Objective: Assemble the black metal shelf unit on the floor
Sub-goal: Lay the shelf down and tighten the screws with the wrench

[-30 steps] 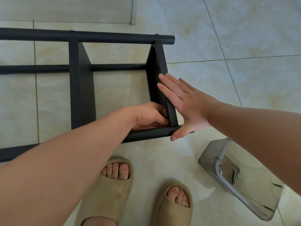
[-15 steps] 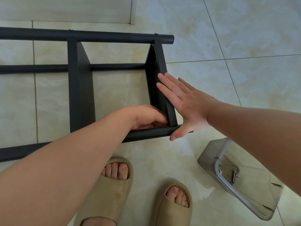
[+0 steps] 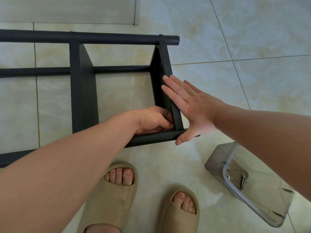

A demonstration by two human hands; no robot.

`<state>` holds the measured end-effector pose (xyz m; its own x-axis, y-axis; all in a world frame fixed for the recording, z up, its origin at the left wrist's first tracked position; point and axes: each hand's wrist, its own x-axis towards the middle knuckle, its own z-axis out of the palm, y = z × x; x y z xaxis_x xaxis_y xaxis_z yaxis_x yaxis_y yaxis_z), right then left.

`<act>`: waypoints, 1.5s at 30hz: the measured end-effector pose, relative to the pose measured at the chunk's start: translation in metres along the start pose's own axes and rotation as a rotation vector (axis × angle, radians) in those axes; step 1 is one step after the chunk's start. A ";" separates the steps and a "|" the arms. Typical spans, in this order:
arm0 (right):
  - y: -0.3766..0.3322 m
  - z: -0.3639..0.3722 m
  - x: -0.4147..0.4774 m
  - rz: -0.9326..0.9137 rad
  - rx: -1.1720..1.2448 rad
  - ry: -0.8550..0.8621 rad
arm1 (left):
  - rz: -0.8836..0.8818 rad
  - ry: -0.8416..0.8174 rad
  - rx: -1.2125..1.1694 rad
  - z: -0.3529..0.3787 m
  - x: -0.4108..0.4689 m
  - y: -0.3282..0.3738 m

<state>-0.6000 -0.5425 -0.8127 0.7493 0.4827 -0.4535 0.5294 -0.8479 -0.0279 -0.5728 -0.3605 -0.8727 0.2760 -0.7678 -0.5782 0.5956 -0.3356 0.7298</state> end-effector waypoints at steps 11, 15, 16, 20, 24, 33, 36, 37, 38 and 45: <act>0.000 0.001 0.001 -0.005 0.002 0.012 | -0.049 0.000 -0.054 -0.001 0.003 -0.002; 0.000 0.002 0.001 -0.004 0.002 0.016 | -0.088 0.031 0.049 0.000 0.004 -0.005; 0.000 0.002 0.000 -0.004 0.002 0.018 | -0.087 0.051 0.076 0.000 0.004 -0.005; 0.000 0.002 0.000 -0.005 0.000 0.019 | -0.065 0.083 0.093 0.001 0.005 -0.005; 0.000 0.002 0.000 -0.004 -0.006 0.014 | -0.053 0.065 0.079 -0.002 0.006 -0.005; -0.001 0.001 0.000 0.004 -0.012 0.008 | -0.051 -0.031 -0.102 -0.004 0.005 -0.005; -0.001 0.001 0.000 0.004 -0.014 0.007 | -0.070 -0.014 -0.027 -0.002 0.004 -0.004; -0.001 0.001 0.000 0.004 -0.014 0.005 | -0.071 0.009 0.035 -0.001 0.004 -0.004; -0.001 0.000 0.000 0.005 -0.013 0.003 | -0.070 0.032 0.079 0.000 0.004 -0.005; -0.001 0.000 0.000 0.005 -0.022 -0.003 | -0.061 0.059 0.043 -0.001 0.005 -0.005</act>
<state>-0.6004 -0.5417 -0.8128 0.7510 0.4776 -0.4559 0.5341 -0.8454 -0.0059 -0.5740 -0.3616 -0.8797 0.2849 -0.7117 -0.6421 0.5806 -0.4048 0.7064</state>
